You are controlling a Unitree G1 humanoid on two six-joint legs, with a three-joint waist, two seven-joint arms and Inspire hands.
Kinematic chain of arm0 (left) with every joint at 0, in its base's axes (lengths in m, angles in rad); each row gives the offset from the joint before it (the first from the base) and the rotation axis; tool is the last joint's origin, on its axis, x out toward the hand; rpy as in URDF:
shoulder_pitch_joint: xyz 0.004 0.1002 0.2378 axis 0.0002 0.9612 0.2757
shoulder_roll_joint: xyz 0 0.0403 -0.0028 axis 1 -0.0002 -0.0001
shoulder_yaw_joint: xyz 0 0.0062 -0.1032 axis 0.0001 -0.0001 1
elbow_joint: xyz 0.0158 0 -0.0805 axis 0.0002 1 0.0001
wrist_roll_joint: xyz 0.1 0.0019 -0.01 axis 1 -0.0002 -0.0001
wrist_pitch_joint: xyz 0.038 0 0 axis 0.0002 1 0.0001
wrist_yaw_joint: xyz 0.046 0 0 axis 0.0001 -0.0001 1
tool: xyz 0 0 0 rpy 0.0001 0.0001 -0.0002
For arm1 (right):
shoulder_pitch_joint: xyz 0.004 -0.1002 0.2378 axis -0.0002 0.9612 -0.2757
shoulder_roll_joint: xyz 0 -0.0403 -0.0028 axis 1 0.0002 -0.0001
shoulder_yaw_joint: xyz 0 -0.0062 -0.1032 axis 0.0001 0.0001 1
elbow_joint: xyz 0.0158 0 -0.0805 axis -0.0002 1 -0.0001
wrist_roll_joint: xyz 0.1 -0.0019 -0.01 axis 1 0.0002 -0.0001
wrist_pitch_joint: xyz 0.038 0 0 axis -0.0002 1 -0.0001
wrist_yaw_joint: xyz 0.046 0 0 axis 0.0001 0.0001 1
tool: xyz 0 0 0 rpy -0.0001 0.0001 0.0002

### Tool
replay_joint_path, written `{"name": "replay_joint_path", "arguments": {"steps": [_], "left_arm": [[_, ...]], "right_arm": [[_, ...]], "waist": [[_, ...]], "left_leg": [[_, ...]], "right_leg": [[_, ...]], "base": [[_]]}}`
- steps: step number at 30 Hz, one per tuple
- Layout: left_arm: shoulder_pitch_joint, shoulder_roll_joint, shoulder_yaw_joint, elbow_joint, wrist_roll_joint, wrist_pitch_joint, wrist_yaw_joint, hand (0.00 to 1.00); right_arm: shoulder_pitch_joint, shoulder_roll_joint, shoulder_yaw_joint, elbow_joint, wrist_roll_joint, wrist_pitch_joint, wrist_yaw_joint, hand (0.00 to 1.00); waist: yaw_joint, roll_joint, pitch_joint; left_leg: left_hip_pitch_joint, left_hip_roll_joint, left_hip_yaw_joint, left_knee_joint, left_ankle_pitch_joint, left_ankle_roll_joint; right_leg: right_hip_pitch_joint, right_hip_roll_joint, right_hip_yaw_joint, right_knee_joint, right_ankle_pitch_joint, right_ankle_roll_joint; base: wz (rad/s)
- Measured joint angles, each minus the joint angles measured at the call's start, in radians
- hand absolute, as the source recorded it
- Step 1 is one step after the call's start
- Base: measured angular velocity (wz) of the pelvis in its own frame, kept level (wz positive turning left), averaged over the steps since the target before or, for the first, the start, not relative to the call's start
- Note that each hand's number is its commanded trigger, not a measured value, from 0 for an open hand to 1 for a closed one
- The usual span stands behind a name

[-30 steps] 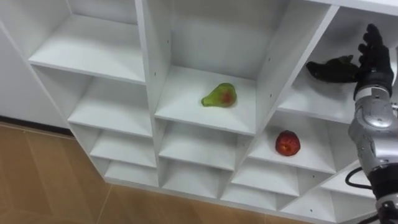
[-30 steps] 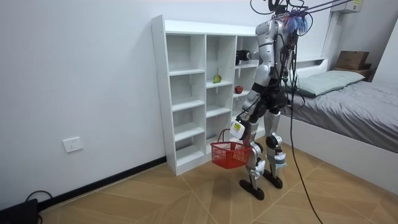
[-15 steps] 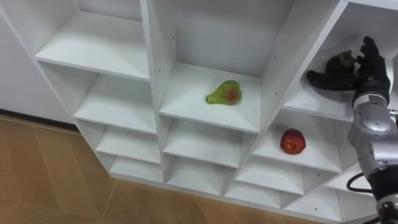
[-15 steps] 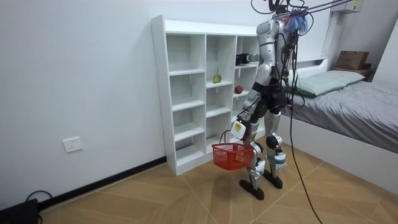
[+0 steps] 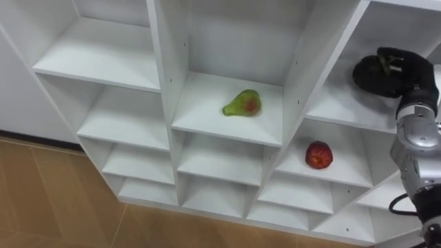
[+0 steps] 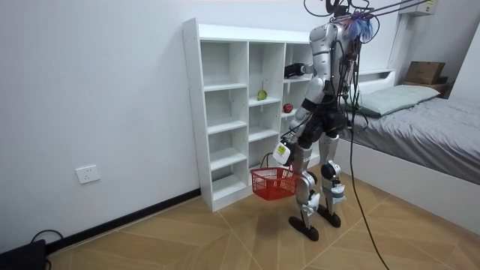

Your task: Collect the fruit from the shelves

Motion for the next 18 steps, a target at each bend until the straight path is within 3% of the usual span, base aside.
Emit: {"name": "replay_joint_path", "arguments": {"steps": [18], "left_arm": [[-0.019,0.003,-0.018,0.002,-0.027,-0.017,0.014,1.0]], "right_arm": [[0.0,0.0,0.032,-0.006,0.015,-0.001,0.025,1.0]], "waist": [[0.003,-0.007,-0.0032]], "left_leg": [[-0.004,0.002,0.008,-0.003,0.0,0.0]], "right_leg": [[-0.01,0.001,0.002,0.001,0.002,-0.004]], "base": [[-0.01]]}}
